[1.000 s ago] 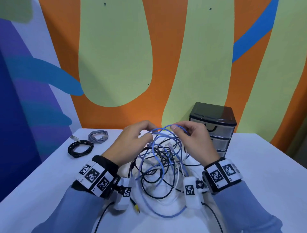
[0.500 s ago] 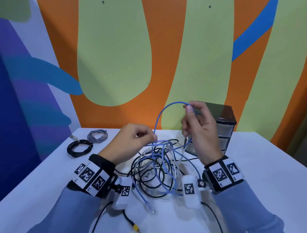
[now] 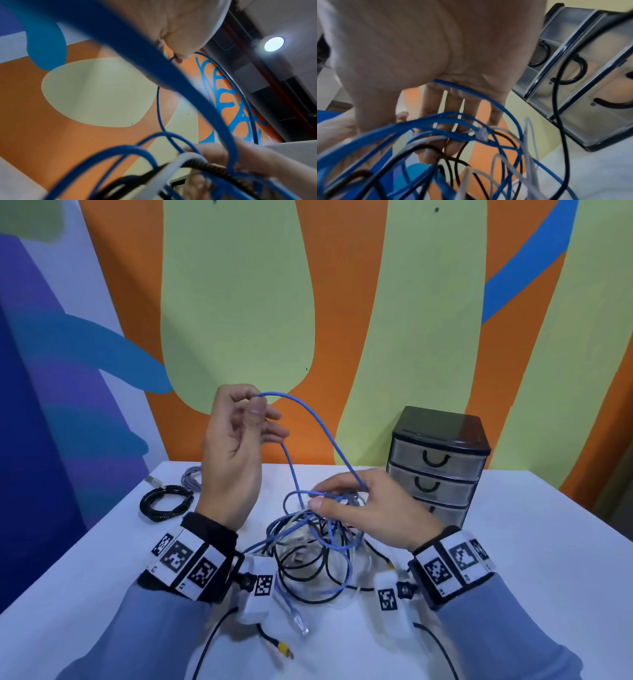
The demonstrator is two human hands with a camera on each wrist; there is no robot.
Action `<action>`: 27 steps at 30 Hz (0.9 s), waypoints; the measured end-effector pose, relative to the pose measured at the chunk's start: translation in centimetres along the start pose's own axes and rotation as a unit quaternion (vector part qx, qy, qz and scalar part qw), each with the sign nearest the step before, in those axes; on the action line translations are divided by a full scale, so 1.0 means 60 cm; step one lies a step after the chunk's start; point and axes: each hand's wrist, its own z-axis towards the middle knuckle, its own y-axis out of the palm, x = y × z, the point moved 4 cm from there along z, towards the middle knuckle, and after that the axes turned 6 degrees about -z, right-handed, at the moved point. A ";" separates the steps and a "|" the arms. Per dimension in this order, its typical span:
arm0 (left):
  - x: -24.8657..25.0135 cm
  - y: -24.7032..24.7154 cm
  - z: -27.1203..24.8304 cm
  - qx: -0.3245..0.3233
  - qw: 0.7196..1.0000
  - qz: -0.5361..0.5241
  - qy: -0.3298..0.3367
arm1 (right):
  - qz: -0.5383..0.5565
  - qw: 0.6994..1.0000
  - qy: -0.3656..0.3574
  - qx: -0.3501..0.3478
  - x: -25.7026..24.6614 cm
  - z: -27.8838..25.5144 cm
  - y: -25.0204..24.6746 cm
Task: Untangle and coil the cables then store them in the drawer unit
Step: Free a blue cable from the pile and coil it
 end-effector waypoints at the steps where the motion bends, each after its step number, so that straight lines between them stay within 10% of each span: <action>1: 0.002 -0.004 0.001 0.013 0.999 0.020 0.029 | 0.000 1.000 -0.001 0.018 0.001 0.000 -0.004; 6: 0.017 -0.011 -0.004 0.020 0.972 0.176 0.157 | -0.047 0.985 0.012 0.168 0.029 0.004 -0.044; 13: 0.026 -0.016 -0.005 0.089 0.934 0.249 0.241 | -0.077 0.985 0.058 0.143 0.047 0.008 -0.051; 19: 0.025 -0.054 0.013 0.149 0.932 0.263 0.203 | -0.085 0.987 0.045 0.131 0.056 0.007 -0.048; 27: -0.009 -0.062 0.020 0.077 0.959 0.266 0.059 | -0.026 0.966 0.058 0.249 0.080 0.013 -0.067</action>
